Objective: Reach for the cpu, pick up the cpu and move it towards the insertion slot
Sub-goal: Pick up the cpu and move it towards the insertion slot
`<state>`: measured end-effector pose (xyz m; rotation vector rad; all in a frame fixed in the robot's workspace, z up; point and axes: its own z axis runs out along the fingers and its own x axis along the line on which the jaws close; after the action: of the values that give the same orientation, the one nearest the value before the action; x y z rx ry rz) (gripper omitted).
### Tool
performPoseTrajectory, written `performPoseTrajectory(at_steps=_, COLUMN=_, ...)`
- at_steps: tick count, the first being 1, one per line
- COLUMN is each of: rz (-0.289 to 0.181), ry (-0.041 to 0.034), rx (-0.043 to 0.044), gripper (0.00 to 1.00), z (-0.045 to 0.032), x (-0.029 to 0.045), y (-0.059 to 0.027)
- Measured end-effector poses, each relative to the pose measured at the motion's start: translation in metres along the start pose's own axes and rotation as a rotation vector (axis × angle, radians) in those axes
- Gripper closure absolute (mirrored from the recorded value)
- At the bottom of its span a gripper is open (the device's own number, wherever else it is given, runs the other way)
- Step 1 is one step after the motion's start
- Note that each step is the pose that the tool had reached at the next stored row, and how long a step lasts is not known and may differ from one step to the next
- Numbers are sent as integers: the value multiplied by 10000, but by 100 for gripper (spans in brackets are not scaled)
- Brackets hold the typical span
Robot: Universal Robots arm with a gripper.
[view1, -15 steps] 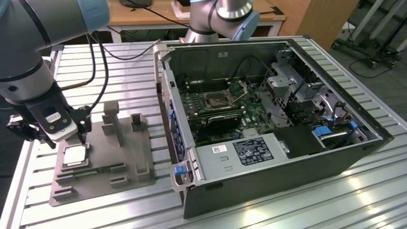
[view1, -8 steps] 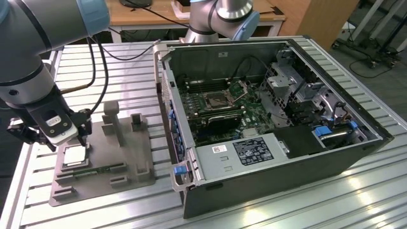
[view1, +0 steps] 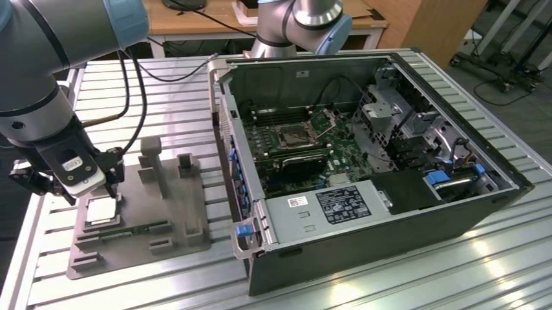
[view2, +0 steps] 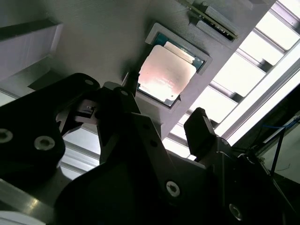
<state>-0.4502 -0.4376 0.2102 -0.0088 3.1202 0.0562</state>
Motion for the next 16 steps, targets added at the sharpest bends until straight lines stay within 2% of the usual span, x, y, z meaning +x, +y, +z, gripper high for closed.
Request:
performPoseTrajectory(at_steps=4, rz=1, ry=0, rx=5, gripper=33, z=12, x=1, y=-1)
performPoseTrajectory(at_steps=9, rz=-3, ry=0, rx=146, gripper=33, z=50, x=1, y=-8)
performPoseTrajectory(at_steps=16, rz=55, ry=-4, rx=156, gripper=33, z=155, x=-1, y=-57)
